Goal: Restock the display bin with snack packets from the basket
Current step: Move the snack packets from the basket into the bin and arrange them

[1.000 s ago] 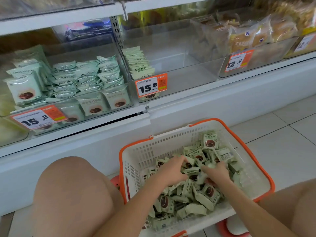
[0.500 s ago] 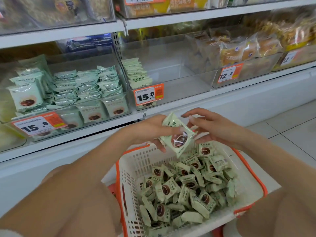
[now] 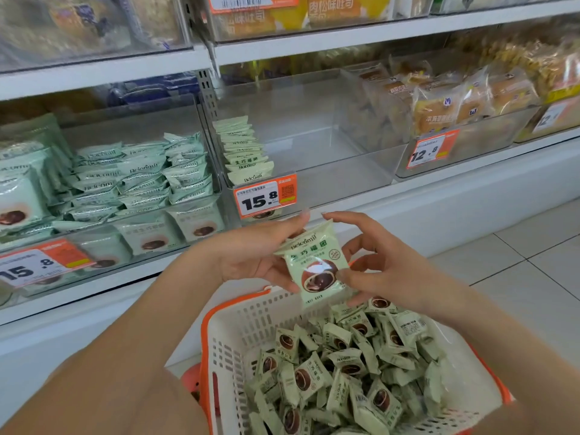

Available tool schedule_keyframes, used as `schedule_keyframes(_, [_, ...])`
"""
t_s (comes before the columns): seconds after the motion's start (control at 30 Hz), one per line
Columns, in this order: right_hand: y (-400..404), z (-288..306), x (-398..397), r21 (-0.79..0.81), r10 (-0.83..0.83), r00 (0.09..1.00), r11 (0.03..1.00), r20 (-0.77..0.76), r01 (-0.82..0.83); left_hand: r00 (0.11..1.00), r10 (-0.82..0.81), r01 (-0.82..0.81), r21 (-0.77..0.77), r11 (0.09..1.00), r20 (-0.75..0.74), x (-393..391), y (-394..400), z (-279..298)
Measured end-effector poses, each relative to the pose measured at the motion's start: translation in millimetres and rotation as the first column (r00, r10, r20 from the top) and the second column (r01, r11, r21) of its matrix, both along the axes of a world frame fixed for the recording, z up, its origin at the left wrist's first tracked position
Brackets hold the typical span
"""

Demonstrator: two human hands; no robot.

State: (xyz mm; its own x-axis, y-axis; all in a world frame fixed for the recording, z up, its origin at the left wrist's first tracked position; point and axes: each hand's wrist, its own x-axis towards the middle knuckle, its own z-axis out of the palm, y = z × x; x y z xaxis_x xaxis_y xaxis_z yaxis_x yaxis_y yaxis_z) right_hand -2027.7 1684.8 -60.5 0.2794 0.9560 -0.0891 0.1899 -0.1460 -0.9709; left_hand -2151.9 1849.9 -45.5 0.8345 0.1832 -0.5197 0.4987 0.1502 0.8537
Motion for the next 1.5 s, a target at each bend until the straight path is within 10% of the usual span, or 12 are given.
schedule_keyframes(0.7, [5, -18, -17, 0.129, -0.216, 0.963, 0.972, 0.163, 0.196, 0.988, 0.156, -0.148, 0.284, 0.947, -0.004, -2, -14, -17])
schedule_keyframes(0.8, [4, -7, 0, 0.164, -0.328, 0.942, 0.935, 0.068, 0.314, 0.909, 0.193, -0.398, 0.633, 0.664, 0.37, -2, -2, -18])
schedule_keyframes(0.93, [26, 31, 42, 0.338, -0.506, 0.862, 0.807, -0.024, 0.484, 0.897, -0.065, -0.443, 0.881, -0.165, 0.438, 4, 41, -14])
schedule_keyframes(1.13, [151, 54, 112, 0.329, -0.478, 0.798, 0.869, 0.367, 0.37, 0.988, -0.124, -0.127, 0.936, -0.327, 0.091, 16, 93, -29])
schedule_keyframes(1.5, [340, 19, 160, 0.18, -0.275, 0.62, 0.96, 0.735, 0.213, 0.965, -0.24, -0.216, 0.842, -0.495, 0.107, 14, 113, -37])
